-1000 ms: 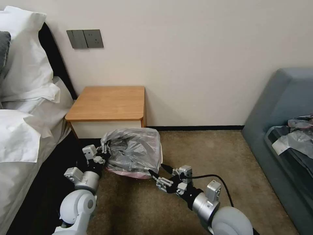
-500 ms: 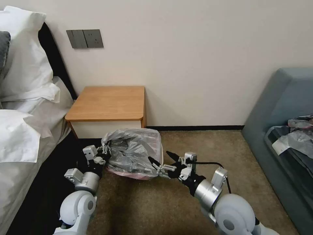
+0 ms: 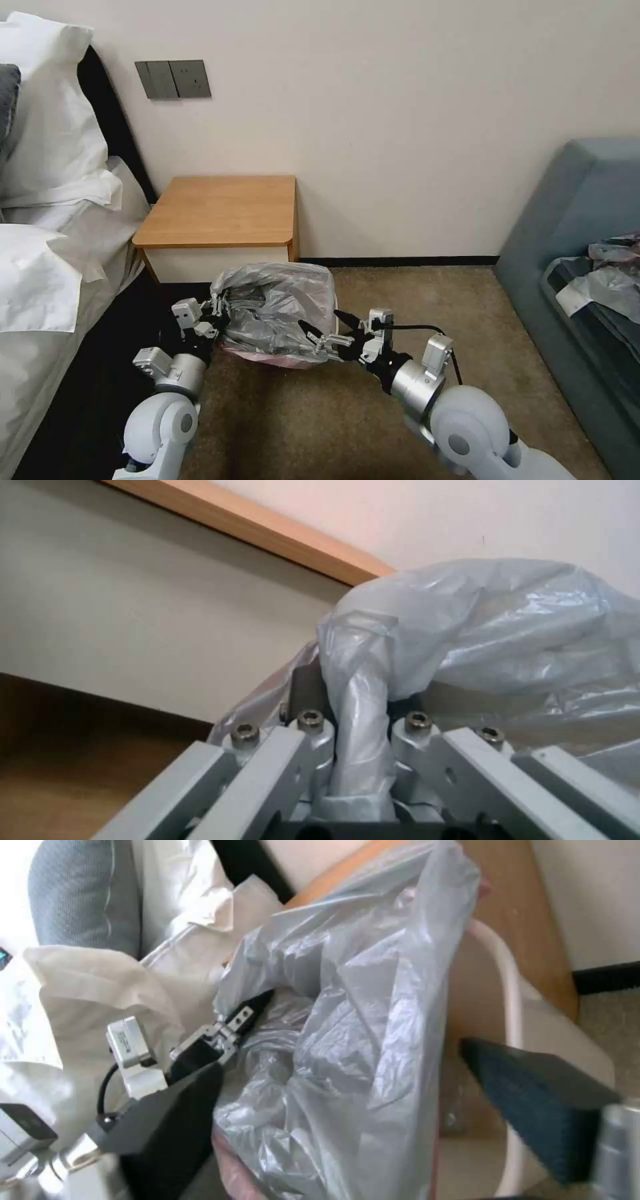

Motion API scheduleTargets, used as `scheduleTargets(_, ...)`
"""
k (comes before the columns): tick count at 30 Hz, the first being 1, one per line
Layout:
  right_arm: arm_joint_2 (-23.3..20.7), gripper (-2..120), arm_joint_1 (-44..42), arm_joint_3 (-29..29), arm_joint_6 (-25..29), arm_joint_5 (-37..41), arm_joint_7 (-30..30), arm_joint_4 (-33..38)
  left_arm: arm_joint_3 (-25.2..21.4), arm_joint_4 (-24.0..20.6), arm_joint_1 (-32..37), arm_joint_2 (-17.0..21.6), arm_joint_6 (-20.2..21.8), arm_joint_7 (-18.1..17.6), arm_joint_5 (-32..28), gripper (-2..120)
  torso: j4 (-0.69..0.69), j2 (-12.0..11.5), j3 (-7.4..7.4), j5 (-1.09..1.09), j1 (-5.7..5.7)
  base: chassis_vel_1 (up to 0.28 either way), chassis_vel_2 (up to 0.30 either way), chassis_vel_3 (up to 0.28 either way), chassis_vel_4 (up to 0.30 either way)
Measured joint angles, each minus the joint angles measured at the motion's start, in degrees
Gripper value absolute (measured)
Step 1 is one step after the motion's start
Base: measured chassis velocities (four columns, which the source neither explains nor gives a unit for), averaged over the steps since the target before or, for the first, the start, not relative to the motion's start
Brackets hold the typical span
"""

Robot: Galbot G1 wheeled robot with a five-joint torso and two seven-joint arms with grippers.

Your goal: Pick up the garbage bag from the table and place it over the trash can.

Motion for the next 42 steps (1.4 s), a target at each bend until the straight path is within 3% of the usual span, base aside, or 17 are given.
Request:
scheduleTargets(6,-0.2,63,1.3,-1.3,0.0,0.0,0.1,-0.5,0.3,0.0,0.1,-0.1,0.0,0.1,0.2,3,0.01,0.0,0.0,0.0,0.0,0.0,0.0,0.0,0.0)
scheduleTargets(13,-0.4,43,1.2,-1.2,0.0,-0.1,0.2,-0.5,0.2,0.0,0.1,0.0,0.0,0.2,0.3,3,0.0,0.0,0.0,0.0,0.0,0.0,0.0,0.0,0.0)
scheduleTargets(14,-0.5,34,0.9,-1.0,0.1,-0.3,0.1,-0.5,0.1,0.2,0.1,0.1,0.0,0.2,0.2,3,0.0,0.0,0.0,0.0,0.0,0.0,0.0,0.0,0.0)
scheduleTargets(24,-0.2,0,0.4,-0.7,0.7,-1.6,0.0,-0.7,0.0,0.3,-0.1,0.0,0.0,0.2,0.2,3,0.0,0.0,0.0,0.0,0.0,0.0,0.0,0.0,0.0)
scheduleTargets(42,-1.1,0,-1.1,1.4,2.4,-5.4,-0.5,-1.4,-0.9,0.8,-0.4,0.0,0.0,0.0,0.1,3,-0.01,0.0,0.0,-0.01,0.0,0.0,0.0,0.0,0.0)
